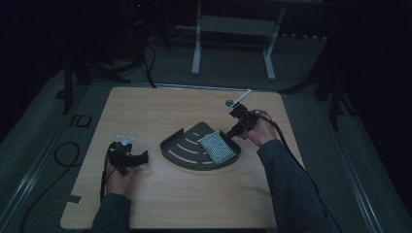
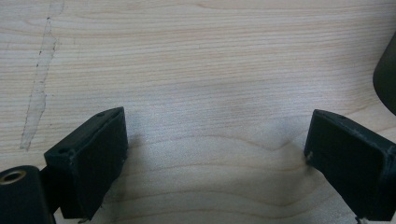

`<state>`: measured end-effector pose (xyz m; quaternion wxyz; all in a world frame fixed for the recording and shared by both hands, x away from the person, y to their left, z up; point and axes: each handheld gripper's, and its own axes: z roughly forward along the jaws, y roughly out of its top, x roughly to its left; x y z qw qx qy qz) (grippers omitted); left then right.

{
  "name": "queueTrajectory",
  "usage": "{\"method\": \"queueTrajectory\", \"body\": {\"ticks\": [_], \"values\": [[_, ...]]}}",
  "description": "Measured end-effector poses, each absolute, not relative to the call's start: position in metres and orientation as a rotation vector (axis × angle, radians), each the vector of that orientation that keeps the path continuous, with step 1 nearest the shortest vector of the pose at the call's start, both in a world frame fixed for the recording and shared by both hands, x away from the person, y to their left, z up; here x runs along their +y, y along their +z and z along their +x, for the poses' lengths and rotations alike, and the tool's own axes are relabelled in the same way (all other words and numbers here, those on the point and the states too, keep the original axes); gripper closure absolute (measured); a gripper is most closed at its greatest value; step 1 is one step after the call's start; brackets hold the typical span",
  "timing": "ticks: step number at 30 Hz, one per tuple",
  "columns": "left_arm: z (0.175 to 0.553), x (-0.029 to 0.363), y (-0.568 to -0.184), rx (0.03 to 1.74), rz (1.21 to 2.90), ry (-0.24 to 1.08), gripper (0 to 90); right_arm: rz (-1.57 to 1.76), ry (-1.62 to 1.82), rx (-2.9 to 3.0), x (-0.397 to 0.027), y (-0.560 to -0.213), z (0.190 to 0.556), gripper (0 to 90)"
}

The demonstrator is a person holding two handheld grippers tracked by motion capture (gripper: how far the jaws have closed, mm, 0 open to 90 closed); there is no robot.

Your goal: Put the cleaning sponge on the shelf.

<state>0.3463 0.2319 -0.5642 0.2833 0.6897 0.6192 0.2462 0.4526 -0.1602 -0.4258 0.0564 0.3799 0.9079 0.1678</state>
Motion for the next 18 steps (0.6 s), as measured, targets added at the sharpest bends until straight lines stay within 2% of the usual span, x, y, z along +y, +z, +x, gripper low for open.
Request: {"method": "queueTrajectory", "body": {"ticks": [9, 18], "values": [[0.346, 0.232, -0.564, 1.658, 1.846, 0.659, 6.5, 1.205, 0.59, 2.697, -0.177, -0.431, 0.438, 36.6], [0.346, 0.232, -0.564, 1.658, 1.846, 0.659, 6.5, 1.228, 0.641, 2.663, -0.19, -0.444, 0.423, 32.9]]}}
